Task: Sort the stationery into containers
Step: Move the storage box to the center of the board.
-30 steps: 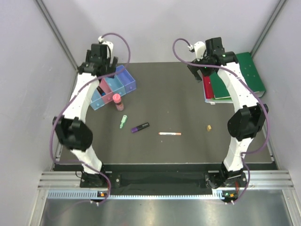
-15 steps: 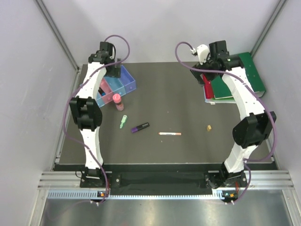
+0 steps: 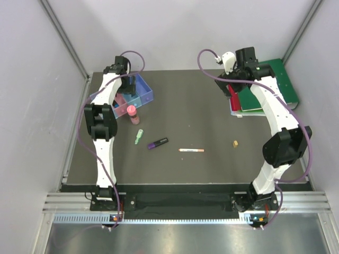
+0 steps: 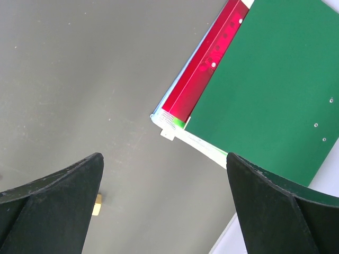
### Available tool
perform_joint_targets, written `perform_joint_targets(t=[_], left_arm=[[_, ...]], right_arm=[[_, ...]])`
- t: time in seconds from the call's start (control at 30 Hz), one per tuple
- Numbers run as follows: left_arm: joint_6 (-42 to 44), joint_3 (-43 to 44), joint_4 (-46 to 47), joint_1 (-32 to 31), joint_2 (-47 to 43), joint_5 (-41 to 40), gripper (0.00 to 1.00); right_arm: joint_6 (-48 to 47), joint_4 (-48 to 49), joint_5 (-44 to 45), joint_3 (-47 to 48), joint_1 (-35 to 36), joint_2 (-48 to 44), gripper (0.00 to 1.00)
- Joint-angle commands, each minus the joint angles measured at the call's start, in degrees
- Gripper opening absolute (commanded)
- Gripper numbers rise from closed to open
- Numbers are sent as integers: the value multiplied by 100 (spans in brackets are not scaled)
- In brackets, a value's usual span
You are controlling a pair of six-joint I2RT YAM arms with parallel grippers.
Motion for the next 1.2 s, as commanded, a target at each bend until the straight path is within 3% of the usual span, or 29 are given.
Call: perform_joint_targets(t=[0.0,0.4,0.5,0.63,0.73,1.17], left_arm=[[-43,191,218,-1,51,138,82],[-52,-240,500,-10,42,313,39],[-43,-275,509,-36,60,410,36],[106,-398,570,-106,25,787,25],[229,-442,605,-220,25,937,21],[562,-276,676,-993,121,1553,23]], right_arm=[[154,-11,-18,207,-36,-176,100],[145,-63,0,181,-54,-237,100],[154,-55,-9,163,-62,-255,100],[154,-20,-9,120,-80,-255,99],[163,-20,-9,111,-89,-273,100],[180,59,-79,32,-124,-238,100]])
